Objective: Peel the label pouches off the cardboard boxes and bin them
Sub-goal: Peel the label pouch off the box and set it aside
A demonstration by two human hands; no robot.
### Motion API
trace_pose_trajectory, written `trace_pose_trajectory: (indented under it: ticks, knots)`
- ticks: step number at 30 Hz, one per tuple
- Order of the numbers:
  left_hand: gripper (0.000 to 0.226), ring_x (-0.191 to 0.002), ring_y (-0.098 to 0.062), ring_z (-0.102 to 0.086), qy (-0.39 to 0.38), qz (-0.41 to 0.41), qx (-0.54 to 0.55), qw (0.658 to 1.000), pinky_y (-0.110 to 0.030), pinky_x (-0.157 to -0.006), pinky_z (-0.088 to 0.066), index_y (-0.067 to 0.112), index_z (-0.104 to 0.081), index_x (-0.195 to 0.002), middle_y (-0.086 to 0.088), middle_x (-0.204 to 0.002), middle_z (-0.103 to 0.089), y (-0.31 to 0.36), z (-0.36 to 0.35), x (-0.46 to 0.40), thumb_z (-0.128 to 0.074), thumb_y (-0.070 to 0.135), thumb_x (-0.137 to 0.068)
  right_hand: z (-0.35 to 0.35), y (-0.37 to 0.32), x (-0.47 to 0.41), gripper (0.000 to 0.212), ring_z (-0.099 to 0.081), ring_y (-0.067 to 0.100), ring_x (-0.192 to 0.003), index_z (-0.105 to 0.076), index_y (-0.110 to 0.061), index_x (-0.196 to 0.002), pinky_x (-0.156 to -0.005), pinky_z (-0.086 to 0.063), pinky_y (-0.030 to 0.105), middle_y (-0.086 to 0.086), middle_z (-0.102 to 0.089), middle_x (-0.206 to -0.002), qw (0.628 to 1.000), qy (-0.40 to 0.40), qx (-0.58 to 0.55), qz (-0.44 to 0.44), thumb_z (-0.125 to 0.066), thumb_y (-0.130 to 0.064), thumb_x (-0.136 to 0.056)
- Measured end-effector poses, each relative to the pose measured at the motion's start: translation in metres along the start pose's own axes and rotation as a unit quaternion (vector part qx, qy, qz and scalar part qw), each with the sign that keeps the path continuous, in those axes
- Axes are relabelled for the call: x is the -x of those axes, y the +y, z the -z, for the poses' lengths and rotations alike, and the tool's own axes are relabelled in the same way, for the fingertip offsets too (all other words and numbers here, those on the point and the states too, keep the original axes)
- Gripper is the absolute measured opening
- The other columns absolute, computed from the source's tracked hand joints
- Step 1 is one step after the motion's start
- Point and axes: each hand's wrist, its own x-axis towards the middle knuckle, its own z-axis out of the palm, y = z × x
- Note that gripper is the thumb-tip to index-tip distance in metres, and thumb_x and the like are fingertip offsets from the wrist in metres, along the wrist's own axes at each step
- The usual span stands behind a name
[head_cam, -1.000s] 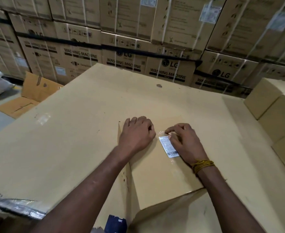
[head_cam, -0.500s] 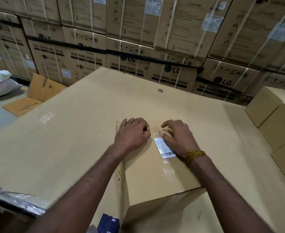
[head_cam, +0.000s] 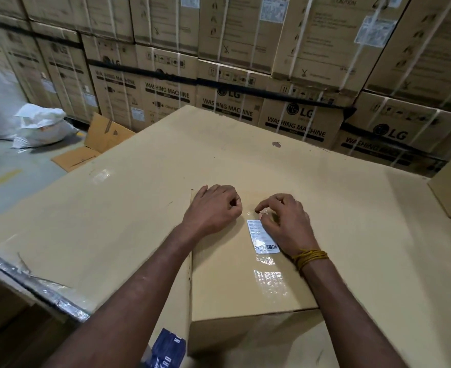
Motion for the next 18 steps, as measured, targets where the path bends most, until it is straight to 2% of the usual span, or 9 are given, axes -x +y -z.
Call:
trace_pose_trajectory:
  ticks: [3, 5, 8, 12, 16, 18]
  knots:
    - [0.015, -0.125, -0.010, -0.045, 0.008, 0.003, 0.004, 1.000, -0.037, -0.117, -0.014, 0.024, -0.059, -0.097, 0.010, -0.125, -0.058, 0.0004, 0.0004, 0.0004, -0.045, 0.029, -0.094, 0.0001, 0.0015, -0.0013, 0.018, -0.046, 0.016, -0.107, -0.065, -0.039, -0.100, -0.085, -0.029, 0.030, -0.013, -0.049, -0.116, 1.000, -0.005, 0.004, -0.002, -0.058, -0.026, -0.089]
    - [0.016, -0.127, -0.009, -0.044, 0.012, 0.003, 0.006, 1.000, -0.035, -0.117, -0.013, 0.023, -0.060, -0.098, 0.009, -0.129, -0.058, 0.0005, 0.0006, 0.0009, -0.046, 0.028, -0.094, 0.0003, 0.0017, -0.0020, 0.021, -0.045, 0.016, -0.110, -0.065, -0.041, -0.104, -0.087, -0.028, 0.030, -0.012, -0.048, -0.120, 1.000, -0.016, 0.006, -0.002, -0.056, -0.027, -0.090]
    - [0.014, -0.129, -0.009, -0.044, 0.012, 0.002, 0.008, 1.000, -0.036, -0.117, -0.014, 0.023, -0.060, -0.098, 0.009, -0.131, -0.057, 0.0009, 0.0014, 0.0004, -0.047, 0.028, -0.094, 0.0010, 0.0016, -0.0023, 0.024, -0.043, 0.016, -0.115, -0.064, -0.042, -0.108, -0.089, -0.025, 0.029, -0.011, -0.047, -0.125, 1.000, -0.027, 0.015, -0.002, -0.054, -0.029, -0.092]
    - [0.012, -0.125, -0.009, -0.047, 0.016, 0.001, 0.009, 1.000, -0.036, -0.115, -0.016, 0.023, -0.060, -0.095, 0.008, -0.127, -0.060, 0.0005, 0.0008, 0.0001, -0.048, 0.027, -0.092, 0.0002, 0.0014, -0.0023, 0.016, -0.042, 0.017, -0.116, -0.063, -0.039, -0.102, -0.089, -0.024, 0.029, -0.012, -0.047, -0.125, 1.000, -0.027, 0.003, -0.009, -0.055, -0.029, -0.091]
    - [0.012, -0.122, -0.010, -0.048, 0.018, -0.004, 0.013, 1.000, -0.034, -0.111, -0.018, 0.024, -0.060, -0.094, 0.007, -0.124, -0.061, -0.0009, 0.0006, -0.0010, -0.049, 0.027, -0.092, 0.0017, 0.0017, -0.0022, 0.025, -0.038, 0.015, -0.125, -0.062, -0.044, -0.113, -0.093, -0.022, 0.028, -0.010, -0.043, -0.136, 0.999, -0.043, 0.014, -0.006, -0.052, -0.031, -0.094]
    - [0.011, -0.121, -0.011, -0.049, 0.021, -0.008, 0.012, 1.000, -0.033, -0.110, -0.019, 0.024, -0.060, -0.094, 0.006, -0.124, -0.062, -0.0010, 0.0007, -0.0010, -0.049, 0.027, -0.092, 0.0023, 0.0012, -0.0017, 0.024, -0.037, 0.015, -0.125, -0.062, -0.043, -0.111, -0.093, -0.021, 0.028, -0.010, -0.043, -0.137, 0.999, -0.044, 0.010, -0.007, -0.053, -0.030, -0.094]
